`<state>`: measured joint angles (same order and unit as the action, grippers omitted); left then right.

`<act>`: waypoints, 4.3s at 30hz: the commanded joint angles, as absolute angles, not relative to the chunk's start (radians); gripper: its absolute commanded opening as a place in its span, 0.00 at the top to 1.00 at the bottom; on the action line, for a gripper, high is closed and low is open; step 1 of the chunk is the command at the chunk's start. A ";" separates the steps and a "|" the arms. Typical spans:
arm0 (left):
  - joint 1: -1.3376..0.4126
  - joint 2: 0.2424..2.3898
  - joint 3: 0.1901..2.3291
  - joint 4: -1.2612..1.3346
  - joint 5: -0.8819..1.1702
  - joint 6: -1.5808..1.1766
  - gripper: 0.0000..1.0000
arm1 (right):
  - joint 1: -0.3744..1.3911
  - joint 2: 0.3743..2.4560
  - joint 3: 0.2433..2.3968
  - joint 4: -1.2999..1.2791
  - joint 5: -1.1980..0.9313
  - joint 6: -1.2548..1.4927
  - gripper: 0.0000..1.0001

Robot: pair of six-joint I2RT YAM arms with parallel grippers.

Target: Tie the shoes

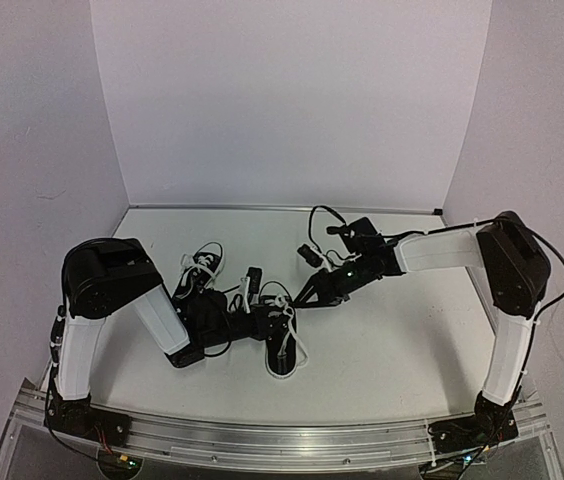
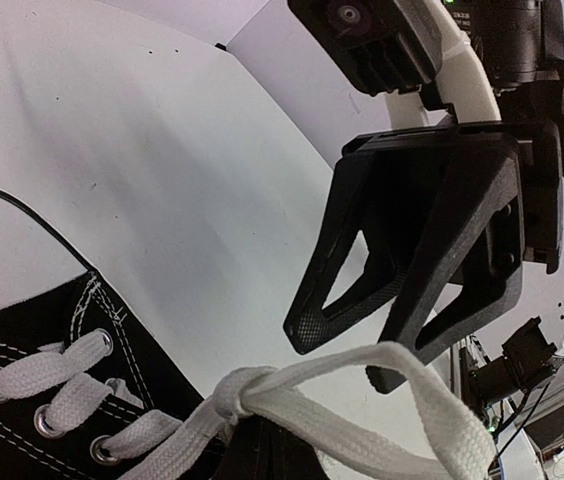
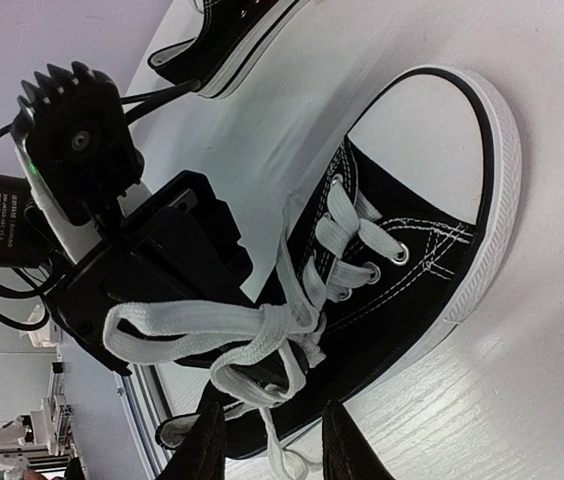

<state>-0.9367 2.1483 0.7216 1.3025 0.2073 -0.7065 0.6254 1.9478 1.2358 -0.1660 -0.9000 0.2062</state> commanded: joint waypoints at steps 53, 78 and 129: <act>-0.927 2.094 0.676 1.517 0.195 -0.699 0.95 | 0.631 1.984 1.218 -0.036 -0.985 0.258 1.00; -0.925 1.959 0.459 1.516 0.130 -0.676 0.59 | 0.630 1.952 1.220 -0.036 -0.959 0.272 1.00; -1.063 1.716 0.706 0.757 -0.061 0.139 0.20 | 0.636 1.945 1.233 -0.038 -0.962 0.297 1.00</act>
<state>-1.0595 1.6919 0.6558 0.6913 -0.0341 0.0990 0.6292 1.9854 1.2148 -0.0532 -0.9619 0.2939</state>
